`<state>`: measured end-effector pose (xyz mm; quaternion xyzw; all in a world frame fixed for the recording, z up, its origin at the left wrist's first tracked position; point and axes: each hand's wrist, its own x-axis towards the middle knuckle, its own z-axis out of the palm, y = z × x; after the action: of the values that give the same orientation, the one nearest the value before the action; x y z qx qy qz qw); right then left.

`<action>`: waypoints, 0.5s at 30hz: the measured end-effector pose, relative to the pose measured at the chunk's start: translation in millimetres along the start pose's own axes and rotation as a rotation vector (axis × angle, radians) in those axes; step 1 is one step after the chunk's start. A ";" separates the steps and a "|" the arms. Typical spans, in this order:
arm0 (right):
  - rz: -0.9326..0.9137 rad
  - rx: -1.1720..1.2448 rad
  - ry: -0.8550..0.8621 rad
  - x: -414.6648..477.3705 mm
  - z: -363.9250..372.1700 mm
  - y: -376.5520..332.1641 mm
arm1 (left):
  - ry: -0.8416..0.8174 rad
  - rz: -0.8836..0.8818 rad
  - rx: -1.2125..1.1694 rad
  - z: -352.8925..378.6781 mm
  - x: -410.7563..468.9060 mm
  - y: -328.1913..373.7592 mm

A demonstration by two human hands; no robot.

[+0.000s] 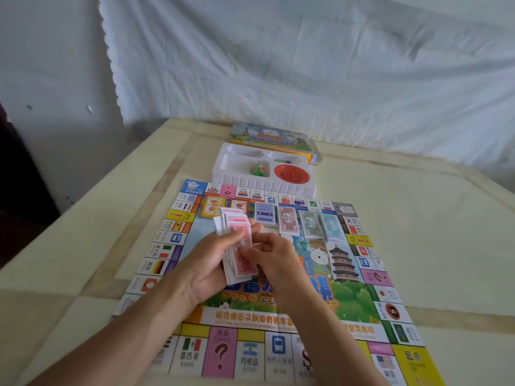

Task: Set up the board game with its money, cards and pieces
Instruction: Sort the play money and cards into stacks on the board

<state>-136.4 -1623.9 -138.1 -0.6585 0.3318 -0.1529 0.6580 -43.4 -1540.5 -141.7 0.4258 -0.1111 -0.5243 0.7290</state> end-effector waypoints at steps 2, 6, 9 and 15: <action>0.016 0.087 -0.002 1.6 -2.6 2.3 | -0.027 -0.020 0.012 0.2 -1.3 -0.1; 0.061 0.313 -0.010 1.0 -8.6 0.9 | -0.048 -0.025 -0.033 1.5 -3.5 -0.5; 0.081 0.422 -0.022 -0.4 -11.4 -2.0 | -0.042 0.006 -0.052 3.6 -4.1 -1.4; 0.046 0.422 -0.046 -2.9 -12.6 -3.1 | -0.050 0.087 0.035 5.4 -6.2 -3.5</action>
<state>-145.8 -1632.0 -133.3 -0.5016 0.2925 -0.1887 0.7920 -51.7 -1538.2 -139.2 0.4202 -0.1568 -0.5007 0.7404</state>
